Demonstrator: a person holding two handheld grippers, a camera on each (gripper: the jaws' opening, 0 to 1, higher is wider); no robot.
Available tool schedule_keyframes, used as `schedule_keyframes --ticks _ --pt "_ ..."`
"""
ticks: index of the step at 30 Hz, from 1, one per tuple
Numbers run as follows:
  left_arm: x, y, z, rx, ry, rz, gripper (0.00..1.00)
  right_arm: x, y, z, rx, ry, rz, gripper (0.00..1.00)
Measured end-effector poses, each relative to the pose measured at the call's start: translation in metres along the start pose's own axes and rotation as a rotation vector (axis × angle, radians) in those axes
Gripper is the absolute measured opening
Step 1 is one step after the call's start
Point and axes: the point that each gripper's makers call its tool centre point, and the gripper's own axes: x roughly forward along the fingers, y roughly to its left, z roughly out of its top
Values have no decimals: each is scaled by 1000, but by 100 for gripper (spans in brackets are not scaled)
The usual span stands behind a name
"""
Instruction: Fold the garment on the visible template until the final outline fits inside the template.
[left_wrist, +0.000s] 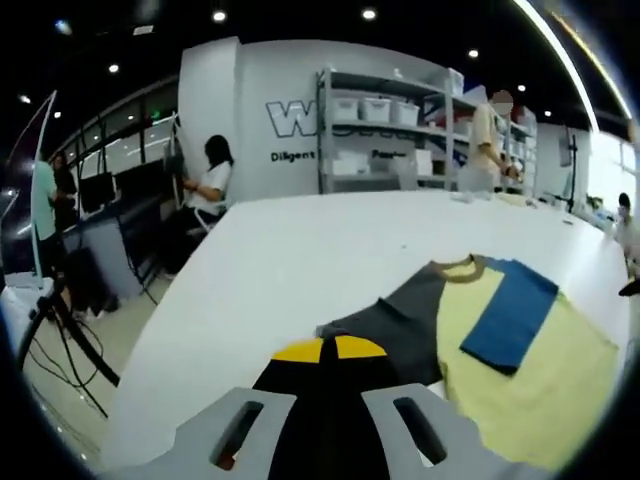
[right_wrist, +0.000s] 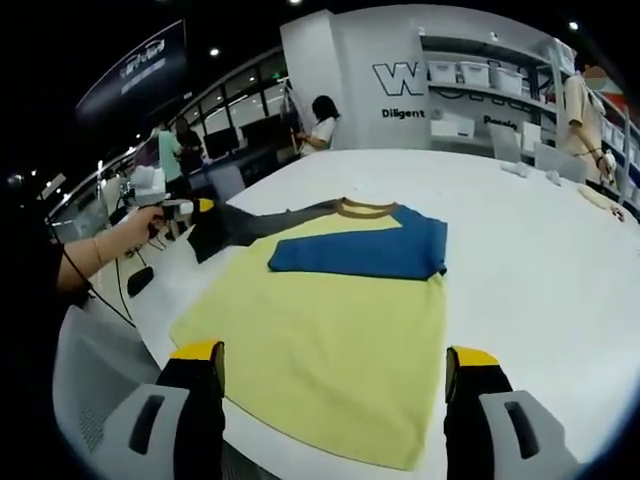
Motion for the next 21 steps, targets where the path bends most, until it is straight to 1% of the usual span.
schedule_keyframes --ticks 3,4,6,9,11,15,19,21 --pt "2 -16 17 5 -38 -30 0 0 0 -1 -2 0 -1 90" --pt "3 -18 19 8 -41 -34 0 -1 0 -1 -2 0 -1 90" --pt "6 -29 26 22 -47 -49 0 -1 -1 -2 0 0 -5 90" --pt "11 -41 32 27 -53 -69 0 -2 -2 -3 -1 3 -9 90" --pt "17 -46 34 28 -56 -84 0 -3 -3 -4 -2 8 -14 90" --pt "21 -61 39 28 -60 -105 0 -5 -4 -5 7 3 -23 90" --pt "24 -80 44 49 -69 -143 0 -4 -5 -6 8 5 -26 90" --pt "26 -94 48 65 -77 -168 0 -4 -5 -6 9 2 -27 90"
